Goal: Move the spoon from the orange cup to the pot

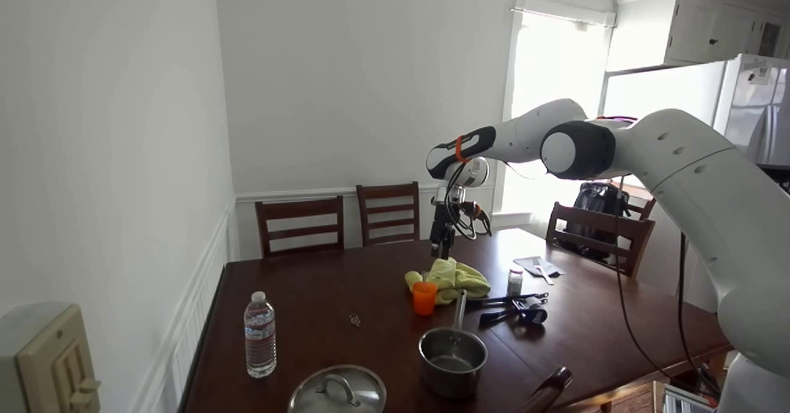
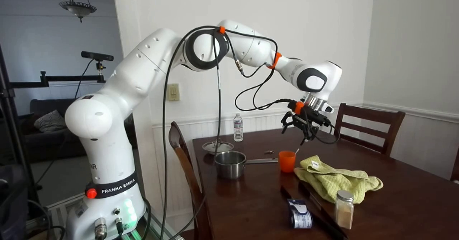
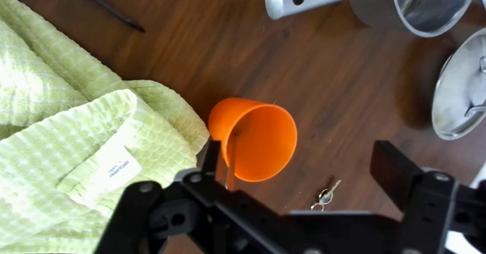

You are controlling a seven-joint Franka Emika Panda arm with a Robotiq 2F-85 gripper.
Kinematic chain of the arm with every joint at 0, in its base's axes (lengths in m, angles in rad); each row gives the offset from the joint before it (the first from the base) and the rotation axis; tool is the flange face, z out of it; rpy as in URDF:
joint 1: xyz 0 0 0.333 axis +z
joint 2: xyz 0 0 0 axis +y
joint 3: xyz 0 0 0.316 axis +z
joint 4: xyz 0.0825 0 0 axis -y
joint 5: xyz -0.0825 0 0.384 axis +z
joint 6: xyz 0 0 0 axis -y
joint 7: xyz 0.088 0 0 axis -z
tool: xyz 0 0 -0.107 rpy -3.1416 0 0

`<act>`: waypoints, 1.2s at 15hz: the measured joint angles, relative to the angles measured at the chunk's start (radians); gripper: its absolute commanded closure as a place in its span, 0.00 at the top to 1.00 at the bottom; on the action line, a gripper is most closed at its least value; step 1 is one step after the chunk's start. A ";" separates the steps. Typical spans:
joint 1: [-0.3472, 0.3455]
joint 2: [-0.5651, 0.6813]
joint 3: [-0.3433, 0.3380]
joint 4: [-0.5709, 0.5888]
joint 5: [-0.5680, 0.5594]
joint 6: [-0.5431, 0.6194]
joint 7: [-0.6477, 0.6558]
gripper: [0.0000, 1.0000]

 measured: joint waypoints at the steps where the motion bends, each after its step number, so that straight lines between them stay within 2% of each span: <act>1: -0.004 0.005 0.009 0.002 0.000 -0.004 -0.050 1.00; 7: -0.035 0.109 0.023 0.114 0.000 -0.110 -0.337 1.00; 12: -0.039 0.156 0.027 0.179 0.000 -0.145 -0.366 1.00; 18: -0.042 0.170 0.031 0.178 0.007 -0.049 -0.425 1.00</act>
